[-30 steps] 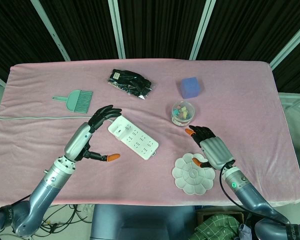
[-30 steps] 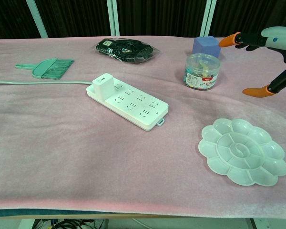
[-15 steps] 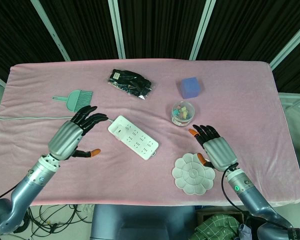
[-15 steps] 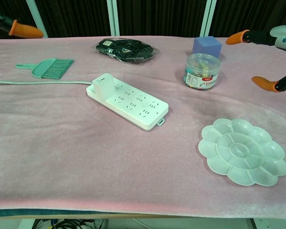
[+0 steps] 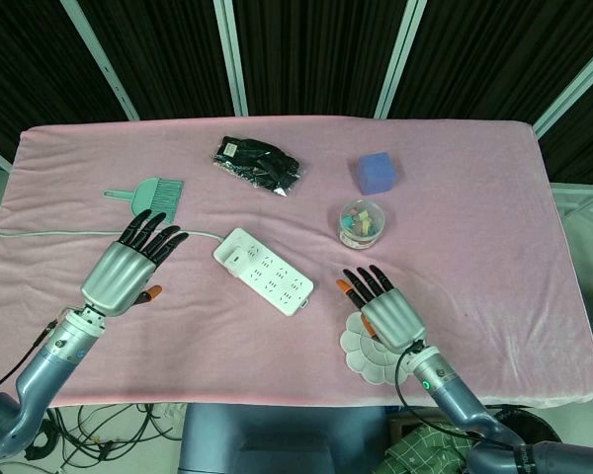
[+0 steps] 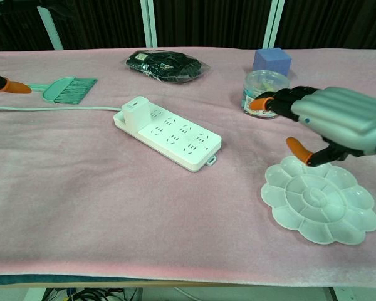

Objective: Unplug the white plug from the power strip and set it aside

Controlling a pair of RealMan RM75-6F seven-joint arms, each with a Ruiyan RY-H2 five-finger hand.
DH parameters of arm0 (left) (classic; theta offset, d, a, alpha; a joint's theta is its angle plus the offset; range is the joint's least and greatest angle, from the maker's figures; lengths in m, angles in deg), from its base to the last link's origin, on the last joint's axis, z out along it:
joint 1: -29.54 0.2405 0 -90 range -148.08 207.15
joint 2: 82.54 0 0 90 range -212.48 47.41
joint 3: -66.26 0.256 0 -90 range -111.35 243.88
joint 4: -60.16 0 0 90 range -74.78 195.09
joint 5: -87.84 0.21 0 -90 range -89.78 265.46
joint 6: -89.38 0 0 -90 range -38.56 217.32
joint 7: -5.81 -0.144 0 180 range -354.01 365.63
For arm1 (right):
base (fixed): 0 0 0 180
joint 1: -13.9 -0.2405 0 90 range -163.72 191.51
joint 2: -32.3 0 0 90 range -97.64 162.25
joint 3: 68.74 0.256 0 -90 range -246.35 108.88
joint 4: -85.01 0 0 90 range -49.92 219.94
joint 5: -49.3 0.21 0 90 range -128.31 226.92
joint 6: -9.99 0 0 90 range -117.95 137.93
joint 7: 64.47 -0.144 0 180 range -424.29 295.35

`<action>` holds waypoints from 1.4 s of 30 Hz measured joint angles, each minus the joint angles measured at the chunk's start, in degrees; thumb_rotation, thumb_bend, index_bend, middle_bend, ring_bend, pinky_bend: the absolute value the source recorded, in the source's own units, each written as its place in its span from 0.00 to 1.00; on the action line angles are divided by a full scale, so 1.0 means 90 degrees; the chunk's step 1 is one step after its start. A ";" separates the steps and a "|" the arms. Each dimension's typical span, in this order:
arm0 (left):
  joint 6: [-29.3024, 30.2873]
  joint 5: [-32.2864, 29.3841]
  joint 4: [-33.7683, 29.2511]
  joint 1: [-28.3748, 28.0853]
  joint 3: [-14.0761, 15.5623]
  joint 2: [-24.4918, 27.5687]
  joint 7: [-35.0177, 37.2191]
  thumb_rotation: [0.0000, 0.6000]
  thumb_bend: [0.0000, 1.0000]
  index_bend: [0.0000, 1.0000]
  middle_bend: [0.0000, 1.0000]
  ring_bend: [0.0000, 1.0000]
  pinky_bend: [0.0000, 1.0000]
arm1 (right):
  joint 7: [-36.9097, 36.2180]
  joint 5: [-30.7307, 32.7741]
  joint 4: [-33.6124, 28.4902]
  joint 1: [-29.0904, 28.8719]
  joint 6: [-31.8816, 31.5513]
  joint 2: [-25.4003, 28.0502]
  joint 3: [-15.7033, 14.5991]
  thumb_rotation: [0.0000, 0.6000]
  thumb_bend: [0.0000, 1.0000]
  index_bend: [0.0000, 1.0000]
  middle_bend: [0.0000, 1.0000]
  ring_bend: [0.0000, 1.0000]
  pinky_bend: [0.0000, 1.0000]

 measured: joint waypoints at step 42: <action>-0.0703 0.0043 0.2781 -0.0848 -0.0035 -0.2670 0.0857 1.00 0.09 0.11 0.13 0.00 0.06 | 0.0659 0.0880 0.2051 -0.1065 0.0655 -0.2672 0.0678 1.00 0.81 0.05 0.04 0.02 0.06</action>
